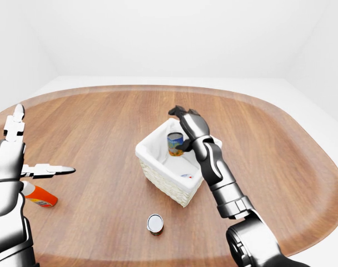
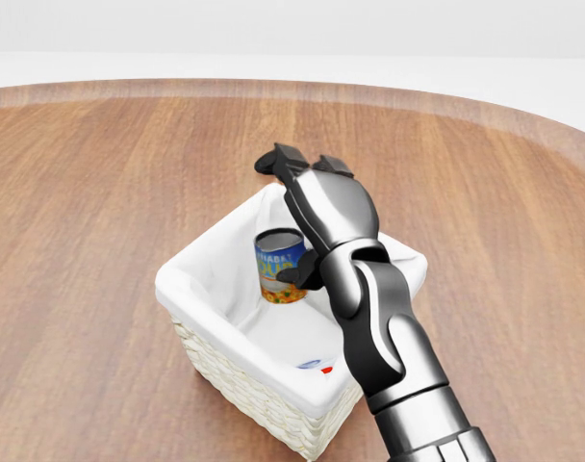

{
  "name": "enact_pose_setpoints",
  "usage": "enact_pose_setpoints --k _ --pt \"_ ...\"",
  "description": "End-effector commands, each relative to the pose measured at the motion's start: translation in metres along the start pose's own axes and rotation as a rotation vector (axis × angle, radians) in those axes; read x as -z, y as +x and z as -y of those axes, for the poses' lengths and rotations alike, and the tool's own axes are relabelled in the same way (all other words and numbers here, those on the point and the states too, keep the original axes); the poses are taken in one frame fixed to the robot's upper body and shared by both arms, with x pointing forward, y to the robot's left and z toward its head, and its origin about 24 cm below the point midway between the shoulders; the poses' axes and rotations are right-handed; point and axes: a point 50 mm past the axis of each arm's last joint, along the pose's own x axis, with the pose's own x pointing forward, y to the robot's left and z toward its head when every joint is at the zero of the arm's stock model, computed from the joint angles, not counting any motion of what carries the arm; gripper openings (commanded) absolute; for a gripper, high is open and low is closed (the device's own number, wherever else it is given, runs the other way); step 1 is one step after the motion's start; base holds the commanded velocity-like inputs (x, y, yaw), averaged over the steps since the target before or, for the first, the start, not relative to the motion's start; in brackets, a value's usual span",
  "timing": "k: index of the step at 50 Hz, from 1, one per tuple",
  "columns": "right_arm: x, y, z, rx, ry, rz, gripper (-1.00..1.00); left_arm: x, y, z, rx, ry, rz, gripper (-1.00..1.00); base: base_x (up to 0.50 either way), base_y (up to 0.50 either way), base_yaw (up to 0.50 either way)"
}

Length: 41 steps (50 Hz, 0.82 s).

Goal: Pick up the alphabet soup and the cream cheese box, and put them in the basket.

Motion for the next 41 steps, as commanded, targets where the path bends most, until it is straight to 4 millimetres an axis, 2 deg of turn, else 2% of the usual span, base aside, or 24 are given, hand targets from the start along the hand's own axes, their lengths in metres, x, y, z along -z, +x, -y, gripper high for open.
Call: enact_pose_setpoints --k 1,11,18,26,34,37,41 --pt "-0.003 0.014 0.025 0.031 0.008 0.021 1.0 0.003 0.0 0.002 -0.016 -0.026 -0.009 1.0 0.0 0.0 0.0" --pt "-0.008 0.012 0.035 0.05 -0.002 0.046 1.0 0.003 0.0 0.002 -0.016 -0.027 -0.009 1.0 0.0 0.0 0.0" --pt "-0.017 0.011 0.054 0.105 -0.007 0.086 1.0 0.002 0.0 0.002 -0.015 -0.028 -0.007 1.0 0.0 0.0 0.0" --pt "-0.039 0.004 0.084 0.211 -0.047 0.171 1.0 0.002 0.0 0.002 -0.014 -0.028 -0.006 1.0 0.0 0.0 0.0" --pt "-0.067 -0.012 0.117 0.337 -0.097 0.272 1.0 0.002 0.0 0.002 -0.014 -0.028 -0.004 1.0 0.0 0.0 0.0" --pt "-0.074 -0.017 0.122 0.356 -0.102 0.293 1.0 0.002 0.0 0.002 -0.013 -0.028 -0.007 1.0 0.0 0.0 0.0" --pt "-0.072 -0.017 0.12 0.366 -0.086 0.288 1.0 0.003 -0.001 0.003 -0.012 -0.028 -0.009 1.0 0.0 0.0 0.0"
